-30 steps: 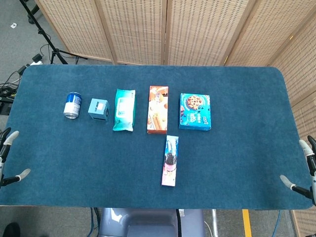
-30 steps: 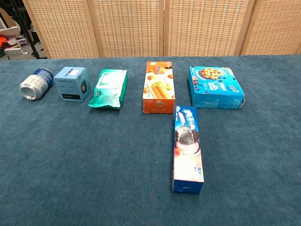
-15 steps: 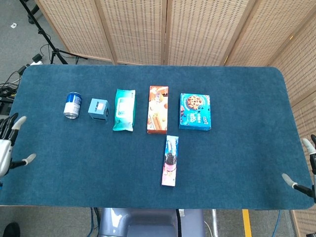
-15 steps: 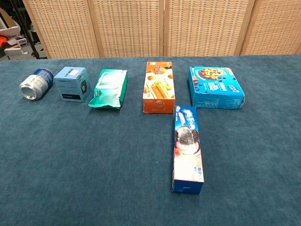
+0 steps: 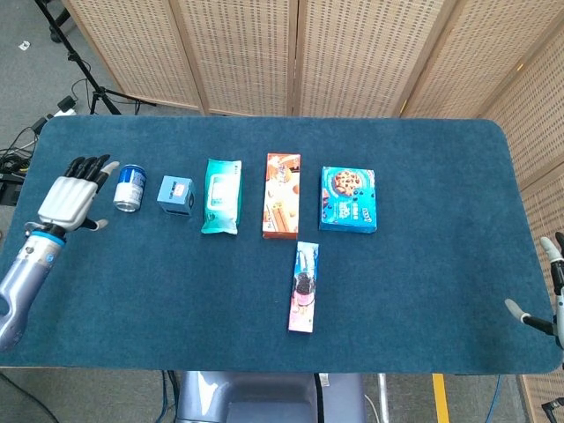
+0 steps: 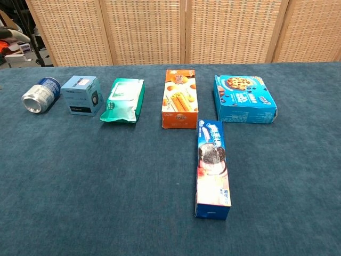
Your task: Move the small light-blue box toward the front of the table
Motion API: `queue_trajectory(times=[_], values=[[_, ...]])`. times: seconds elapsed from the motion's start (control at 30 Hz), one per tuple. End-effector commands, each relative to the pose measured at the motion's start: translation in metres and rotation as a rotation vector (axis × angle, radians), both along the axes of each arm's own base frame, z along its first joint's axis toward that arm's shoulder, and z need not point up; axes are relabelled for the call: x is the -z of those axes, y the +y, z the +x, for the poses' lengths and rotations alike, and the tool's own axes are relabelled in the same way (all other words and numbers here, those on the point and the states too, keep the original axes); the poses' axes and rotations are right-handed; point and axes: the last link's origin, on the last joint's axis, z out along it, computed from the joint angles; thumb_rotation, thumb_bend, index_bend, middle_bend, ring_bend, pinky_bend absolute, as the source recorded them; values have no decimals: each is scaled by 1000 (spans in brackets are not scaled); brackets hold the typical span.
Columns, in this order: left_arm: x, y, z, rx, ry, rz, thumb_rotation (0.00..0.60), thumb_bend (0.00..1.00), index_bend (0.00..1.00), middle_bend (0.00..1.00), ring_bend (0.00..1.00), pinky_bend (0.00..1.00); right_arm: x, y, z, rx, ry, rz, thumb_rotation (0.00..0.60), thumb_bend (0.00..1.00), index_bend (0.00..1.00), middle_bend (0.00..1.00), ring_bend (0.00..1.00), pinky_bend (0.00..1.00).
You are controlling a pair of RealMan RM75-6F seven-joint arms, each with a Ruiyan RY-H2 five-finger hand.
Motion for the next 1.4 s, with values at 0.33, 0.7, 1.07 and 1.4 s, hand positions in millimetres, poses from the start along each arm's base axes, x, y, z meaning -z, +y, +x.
queue_trajectory(times=[0.33,0.7,1.07,1.4], values=[[74,57,41,12,-75,-120,600,0,0,0,0,0,5,-11,-11,71,24,5,600,0,0,0,0,0],[94,72,56,6,-32,-162,600,6,44,0,23,114,5,-15,-15,93,20,8,600,0,0,0,0,0],[107,73,61,-18,-40,-153,600,171,520,476,502,454,1,-14,-17,93,4,-5,600,0,0,0,0,0],[59,41,67,50,-108,-109,600,176,521,478,503,460,-2,-9,-13,57,-17,-10,600,0,0,0,0,0]])
